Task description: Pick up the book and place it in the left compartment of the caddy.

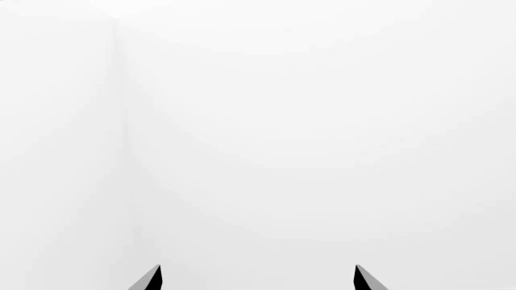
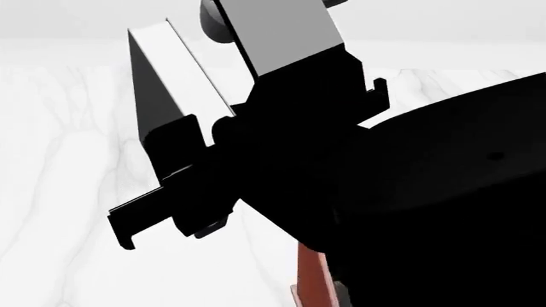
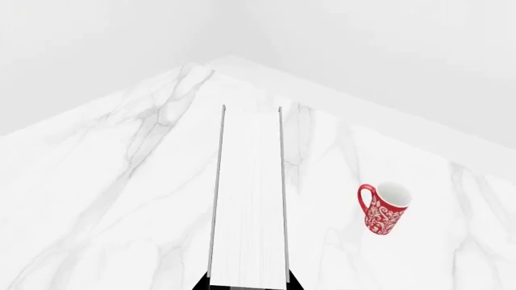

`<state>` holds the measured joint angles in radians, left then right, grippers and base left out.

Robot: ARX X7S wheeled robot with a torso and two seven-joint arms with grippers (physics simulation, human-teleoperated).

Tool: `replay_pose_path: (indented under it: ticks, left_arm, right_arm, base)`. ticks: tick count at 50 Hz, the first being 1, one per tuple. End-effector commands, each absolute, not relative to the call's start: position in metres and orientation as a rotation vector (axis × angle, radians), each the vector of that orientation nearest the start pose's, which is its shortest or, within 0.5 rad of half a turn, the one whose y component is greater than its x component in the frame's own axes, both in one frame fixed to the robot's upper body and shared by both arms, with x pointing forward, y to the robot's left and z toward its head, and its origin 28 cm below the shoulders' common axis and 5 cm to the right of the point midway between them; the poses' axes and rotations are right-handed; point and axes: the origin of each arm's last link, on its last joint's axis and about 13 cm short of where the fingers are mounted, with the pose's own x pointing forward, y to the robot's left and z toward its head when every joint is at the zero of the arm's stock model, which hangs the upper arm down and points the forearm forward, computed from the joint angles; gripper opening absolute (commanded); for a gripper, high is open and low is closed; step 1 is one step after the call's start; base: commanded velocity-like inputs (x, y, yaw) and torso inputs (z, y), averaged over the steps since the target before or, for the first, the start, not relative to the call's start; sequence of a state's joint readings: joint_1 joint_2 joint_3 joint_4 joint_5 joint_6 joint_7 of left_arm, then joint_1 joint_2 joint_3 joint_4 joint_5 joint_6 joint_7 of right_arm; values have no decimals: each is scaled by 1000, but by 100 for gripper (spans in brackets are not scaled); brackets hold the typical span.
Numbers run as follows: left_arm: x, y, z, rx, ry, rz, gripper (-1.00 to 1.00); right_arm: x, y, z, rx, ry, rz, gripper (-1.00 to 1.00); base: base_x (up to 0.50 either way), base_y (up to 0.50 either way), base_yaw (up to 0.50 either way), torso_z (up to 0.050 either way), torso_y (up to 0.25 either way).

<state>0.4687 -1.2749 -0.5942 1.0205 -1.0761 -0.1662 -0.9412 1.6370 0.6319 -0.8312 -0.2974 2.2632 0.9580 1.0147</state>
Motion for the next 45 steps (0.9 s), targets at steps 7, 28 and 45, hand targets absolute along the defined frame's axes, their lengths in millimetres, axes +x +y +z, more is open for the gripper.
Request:
replay_pose_path:
  ticks: [7,28,45]
  left_arm:
    - [127,287,247,186,-406,170,100]
    - [128,287,246,189,-406,174,100]
    - [127,287,247,190,-406,176,100]
  right_arm:
    - [201,-87,372,-121,255,585,-100]
    - [200,-105,383,-112,246,505,-100]
    - [197,-121,383,-118,252,437,-100]
  base:
    - [0,0,0,0,1]
    - [0,0,0,0,1]
    - [0,0,0,1,1]
